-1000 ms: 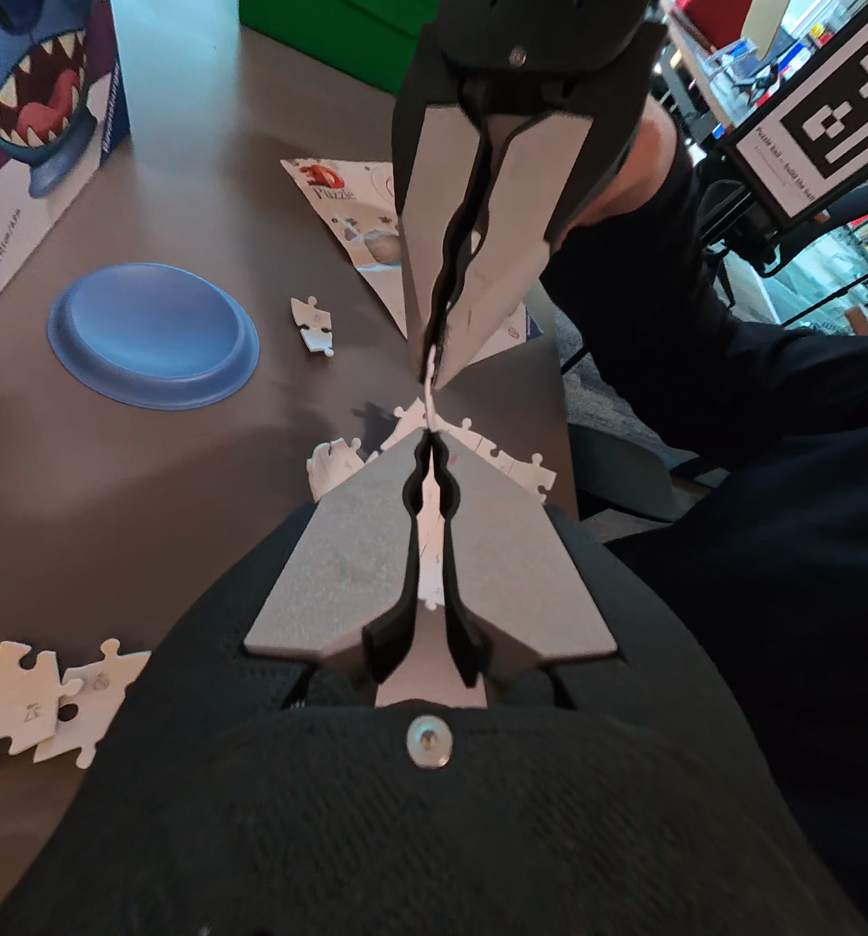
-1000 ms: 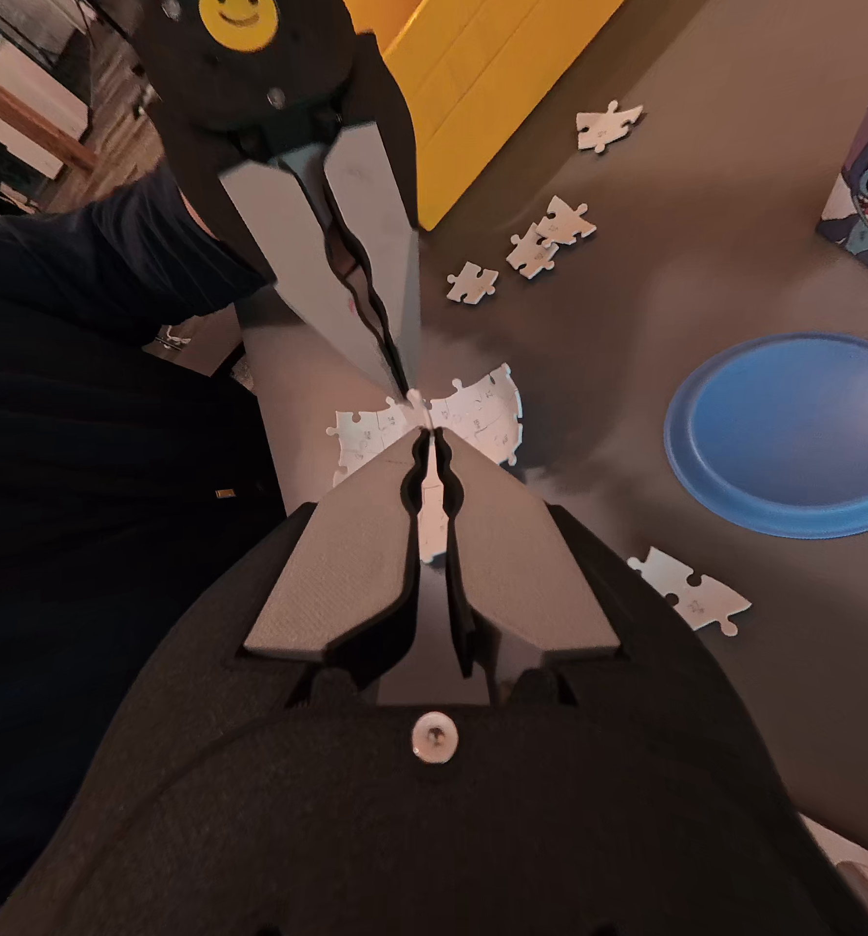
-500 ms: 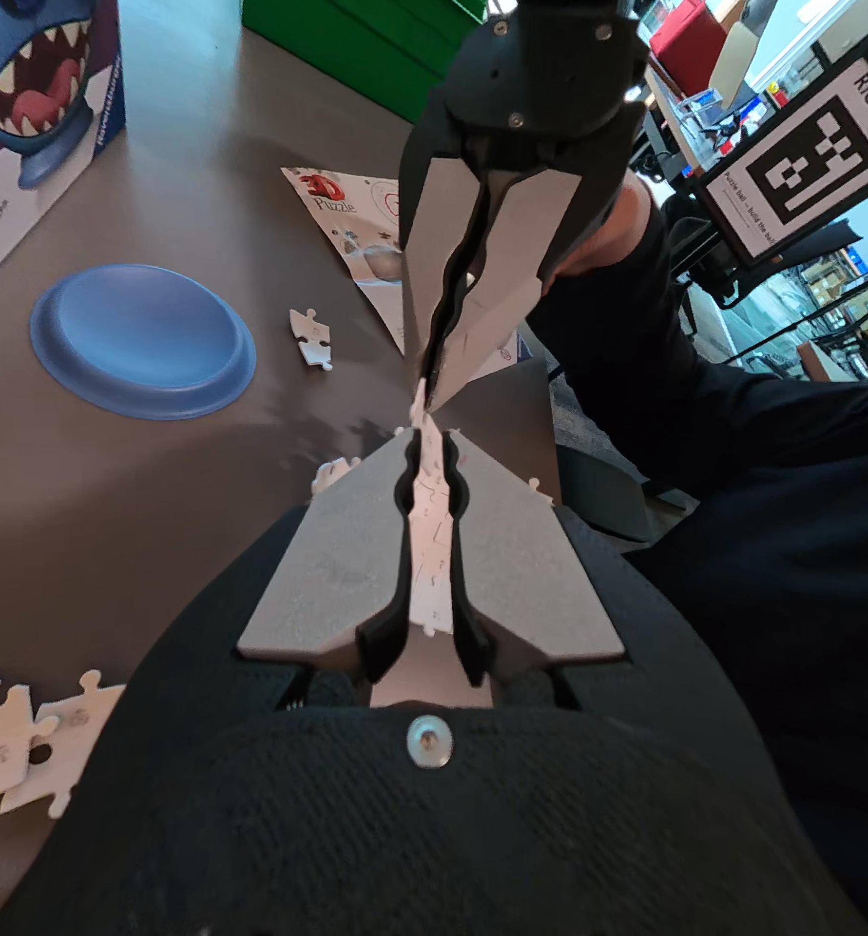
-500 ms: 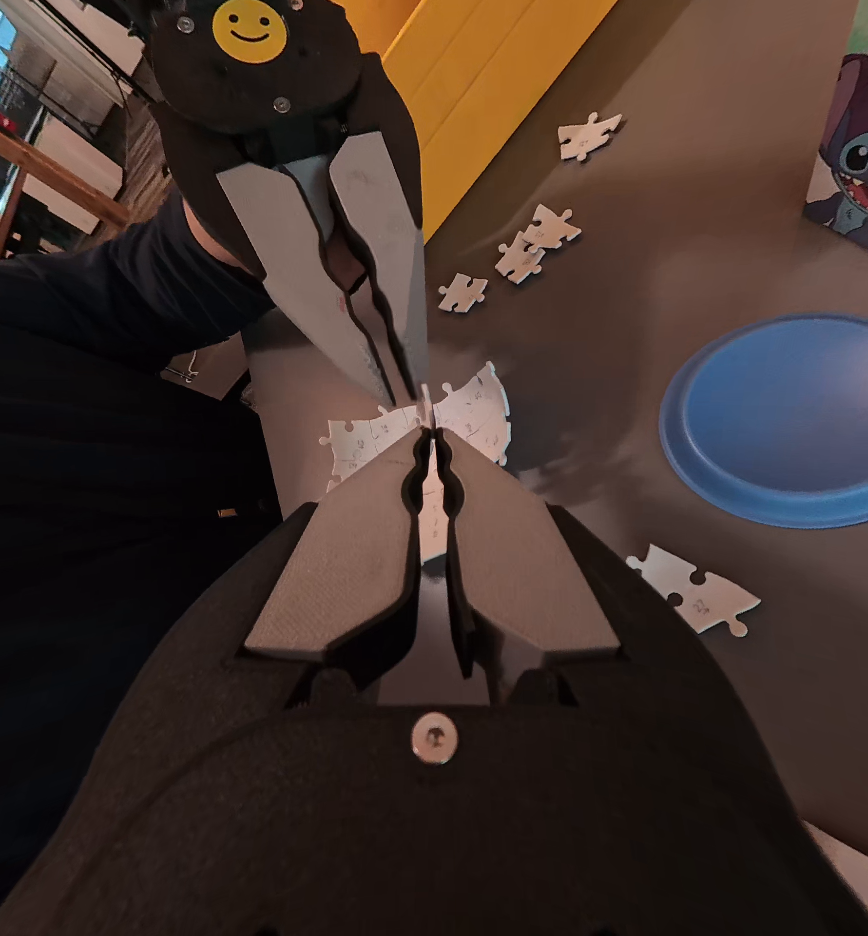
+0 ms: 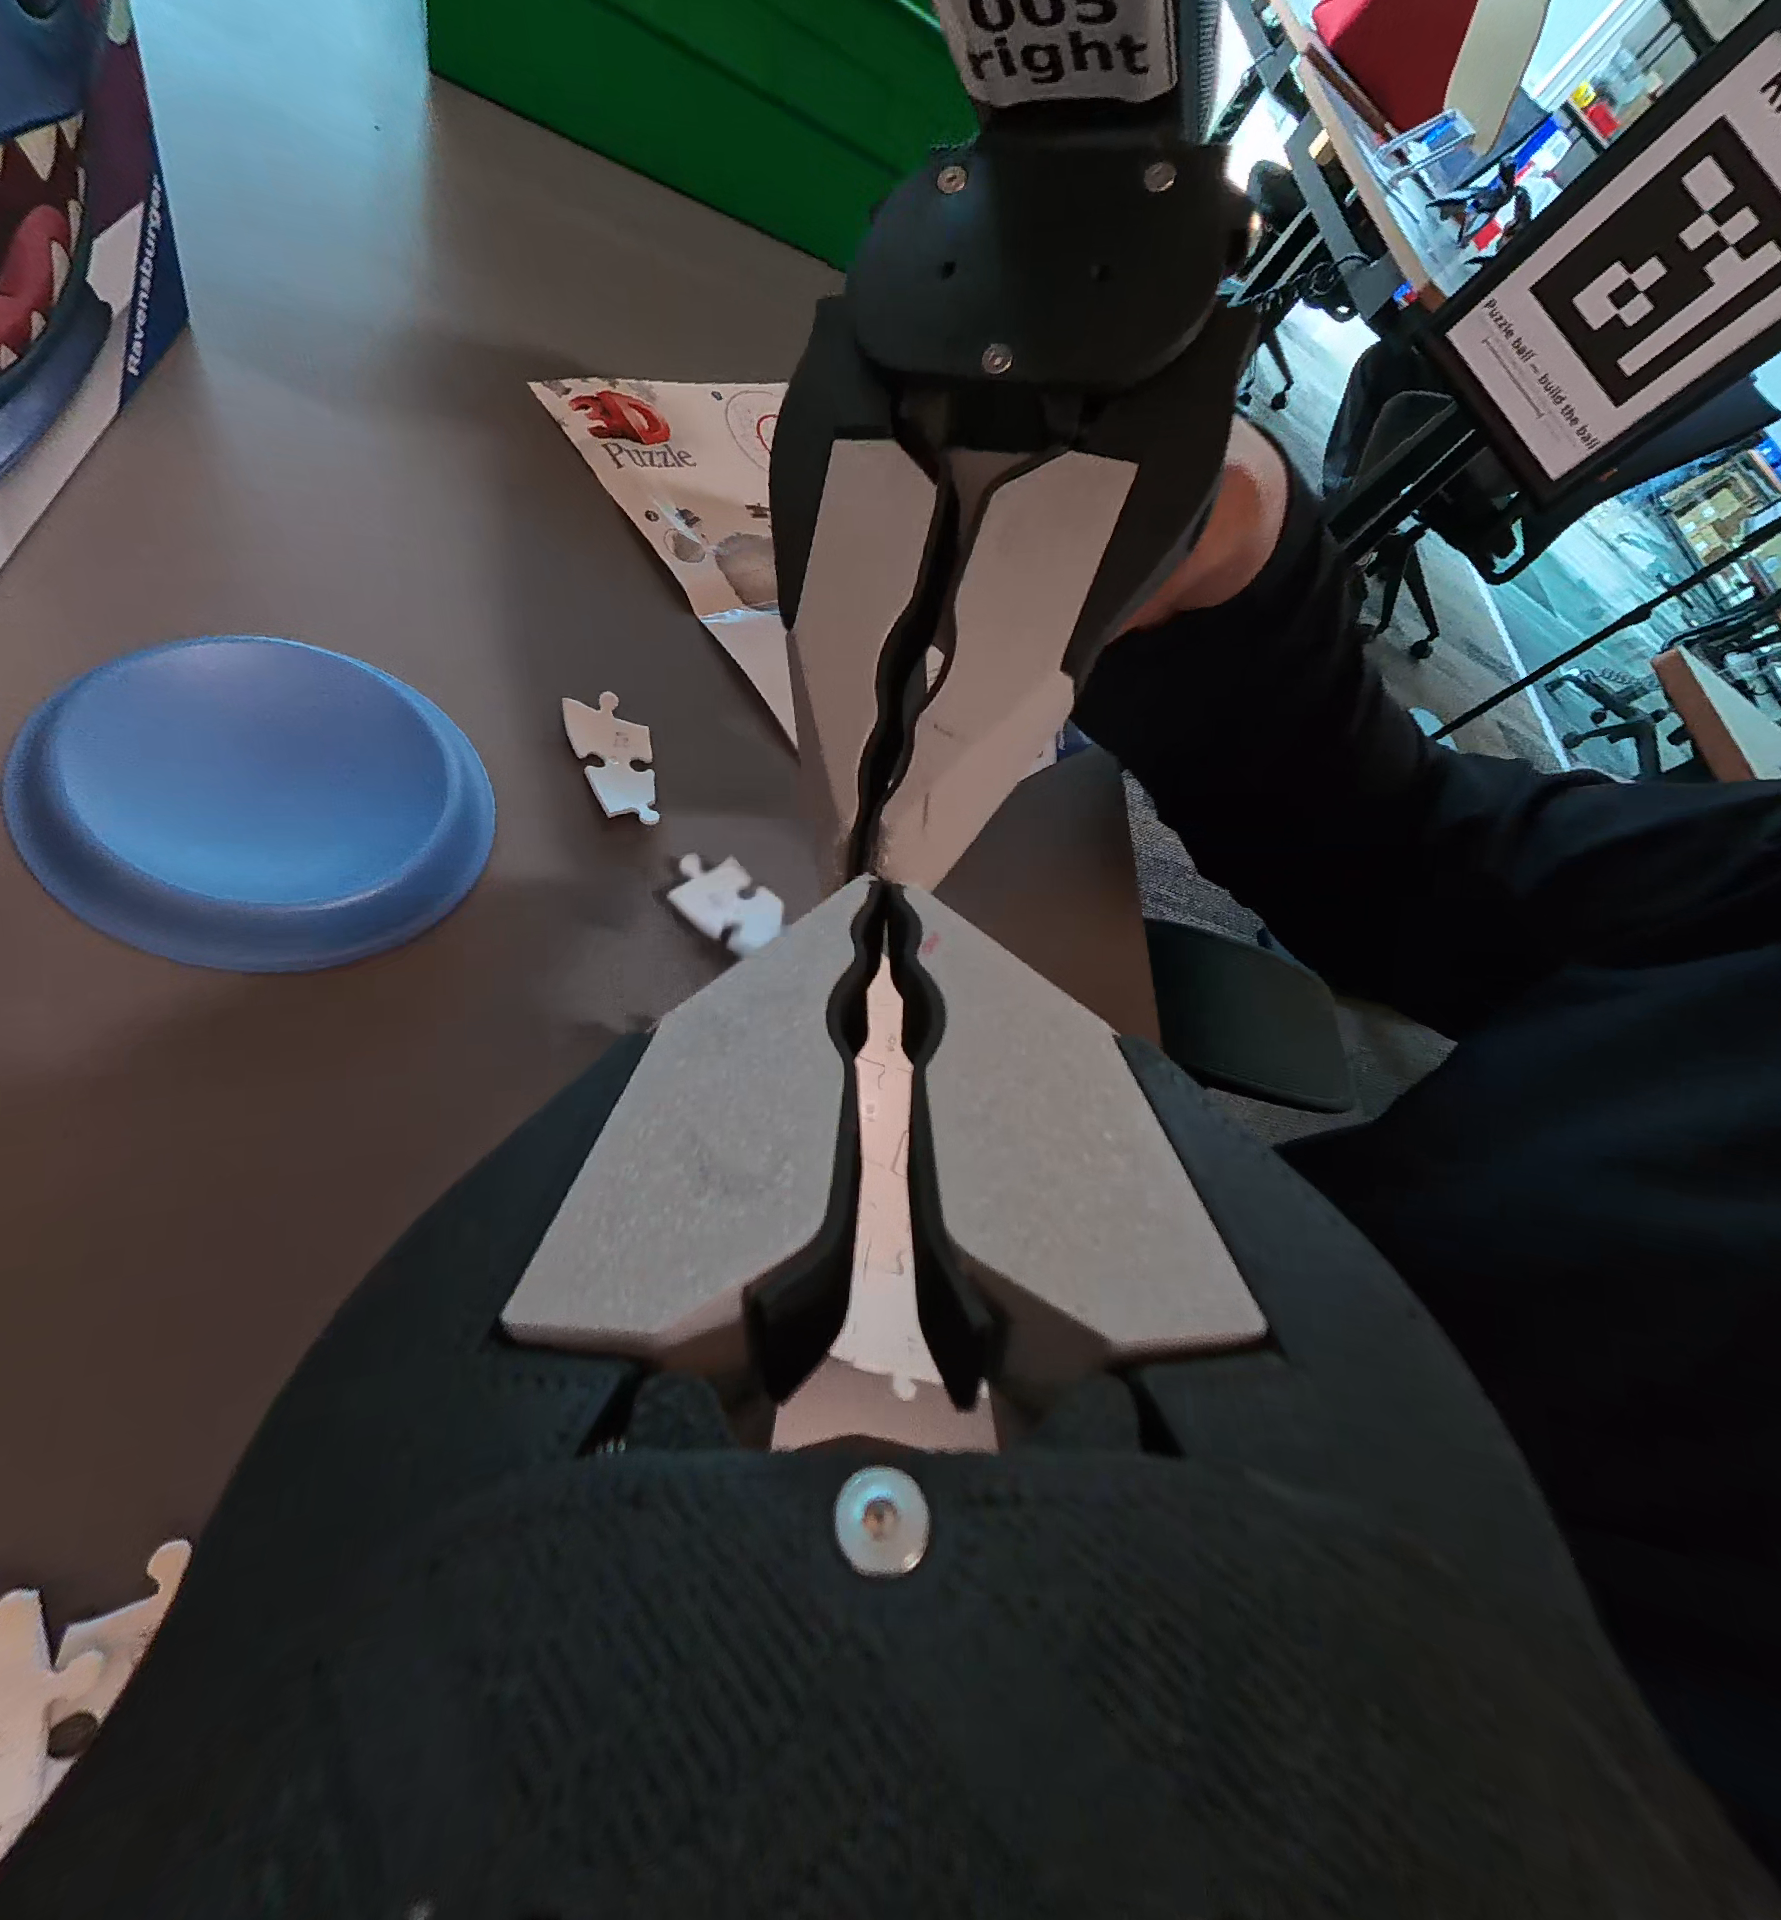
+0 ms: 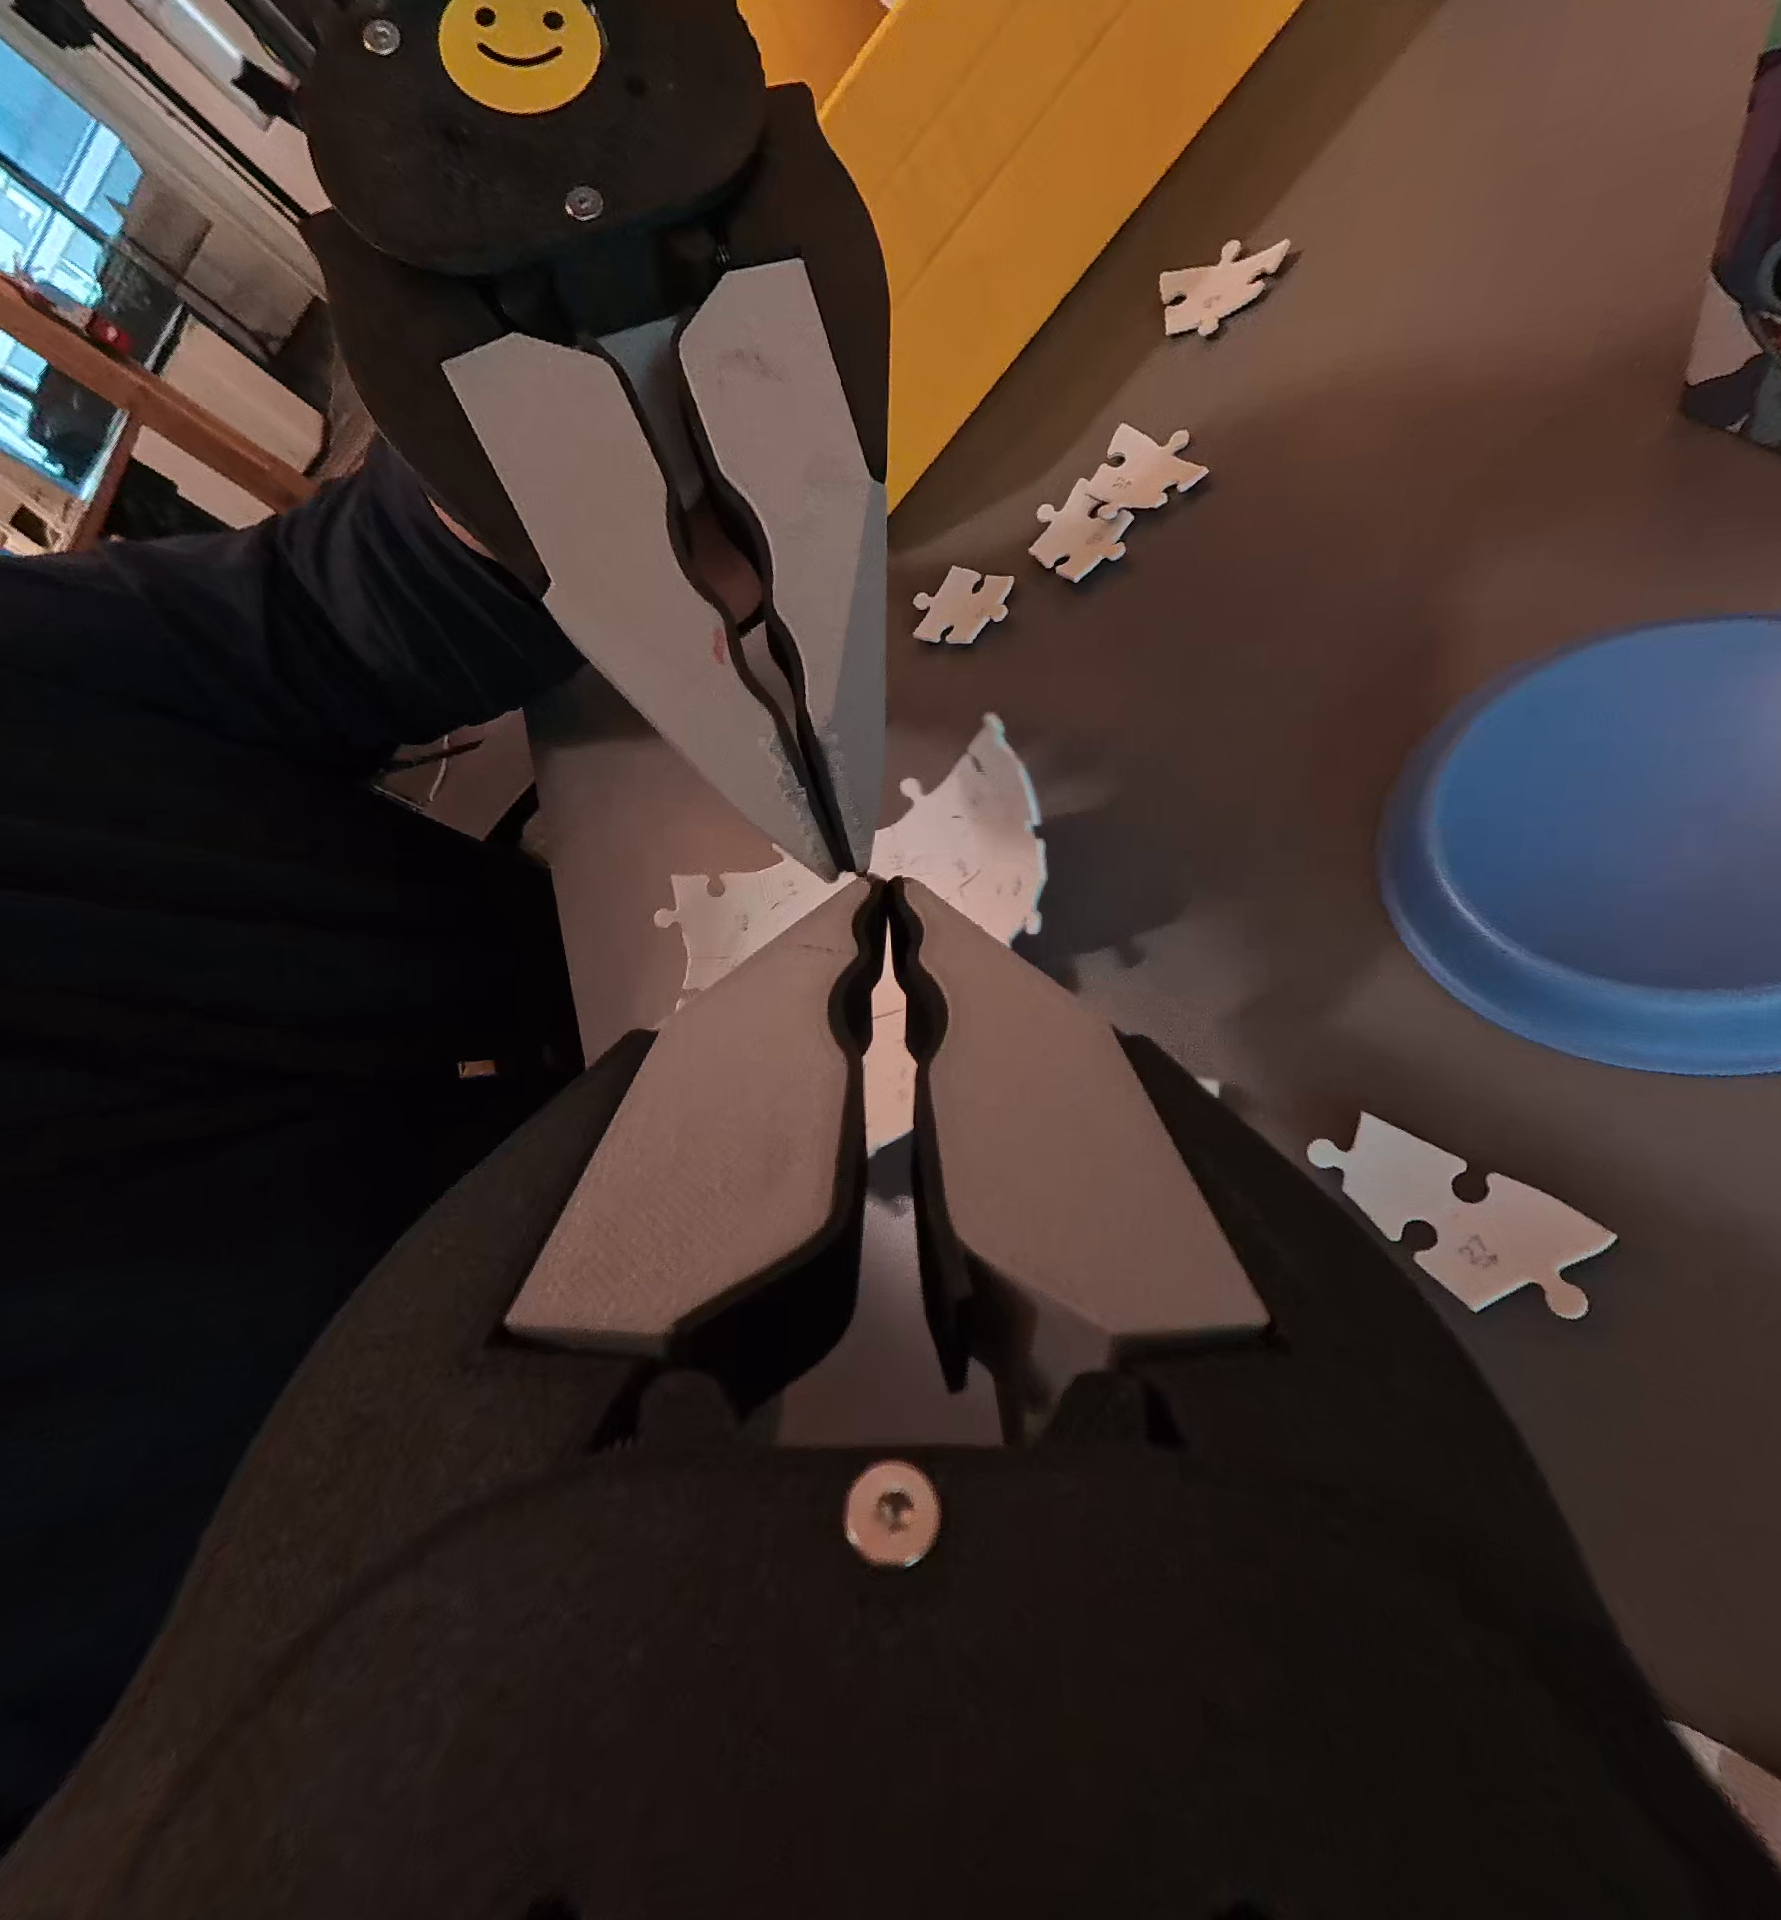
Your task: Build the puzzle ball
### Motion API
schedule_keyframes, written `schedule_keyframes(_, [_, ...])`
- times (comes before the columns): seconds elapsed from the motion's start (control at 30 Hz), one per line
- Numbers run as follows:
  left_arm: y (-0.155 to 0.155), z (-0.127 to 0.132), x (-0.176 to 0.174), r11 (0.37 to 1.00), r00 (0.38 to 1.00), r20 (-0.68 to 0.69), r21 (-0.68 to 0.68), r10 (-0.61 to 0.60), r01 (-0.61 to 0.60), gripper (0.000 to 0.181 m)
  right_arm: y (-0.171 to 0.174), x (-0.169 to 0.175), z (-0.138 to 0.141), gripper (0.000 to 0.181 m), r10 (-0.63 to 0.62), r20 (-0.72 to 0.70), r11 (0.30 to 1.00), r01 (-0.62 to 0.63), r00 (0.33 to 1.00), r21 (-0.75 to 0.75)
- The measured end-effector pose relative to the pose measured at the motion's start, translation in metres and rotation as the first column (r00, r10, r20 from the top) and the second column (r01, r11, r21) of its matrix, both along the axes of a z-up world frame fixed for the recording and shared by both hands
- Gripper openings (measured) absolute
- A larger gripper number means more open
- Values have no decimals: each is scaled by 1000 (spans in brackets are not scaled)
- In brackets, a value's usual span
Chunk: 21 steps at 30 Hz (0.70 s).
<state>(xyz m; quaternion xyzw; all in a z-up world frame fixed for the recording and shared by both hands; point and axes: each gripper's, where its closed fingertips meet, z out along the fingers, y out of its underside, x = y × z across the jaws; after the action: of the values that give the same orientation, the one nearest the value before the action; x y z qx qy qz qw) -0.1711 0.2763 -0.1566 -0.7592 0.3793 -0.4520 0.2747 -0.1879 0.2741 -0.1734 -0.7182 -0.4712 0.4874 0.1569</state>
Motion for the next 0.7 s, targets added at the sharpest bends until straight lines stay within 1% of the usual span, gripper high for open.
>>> schedule_keyframes(0.13, [3, -6, -4, 1000, 1000, -11, -8, 17, -17, 0, 16, 6, -15, 0, -77, 43, 997, 77, 996, 9])
schedule_keyframes(0.23, [6, -4, -11, 999, 999, -26, 6, 37, -37, 0, 28, 20, -17, 0, -140, 66, 990, 137, 988, 42])
schedule_keyframes(0.33, [3, -3, -19, 999, 996, -70, 29, 46, -44, 0, 30, 38, -28, 0, -159, 158, 984, 143, 975, 104])
schedule_keyframes(0.37, [2, -2, -21, 998, 995, -83, 44, 49, -45, 0, 30, 45, -32, 8, -166, 195, 983, 146, 967, 110])
schedule_keyframes(0.5, [-10, -2, -30, 996, 992, -118, 77, 55, -46, 0, 26, 73, -51, 16, -181, 323, 982, 153, 929, 113])
schedule_keyframes(0.63, [-16, -3, -33, 996, 991, -123, 74, 51, -42, 0, 26, 84, -65, 24, -181, 372, 983, 157, 910, 95])
schedule_keyframes(0.7, [-15, -3, -33, 997, 992, -115, 65, 51, -44, 1, 29, 83, -68, 26, -182, 369, 983, 156, 911, 99])
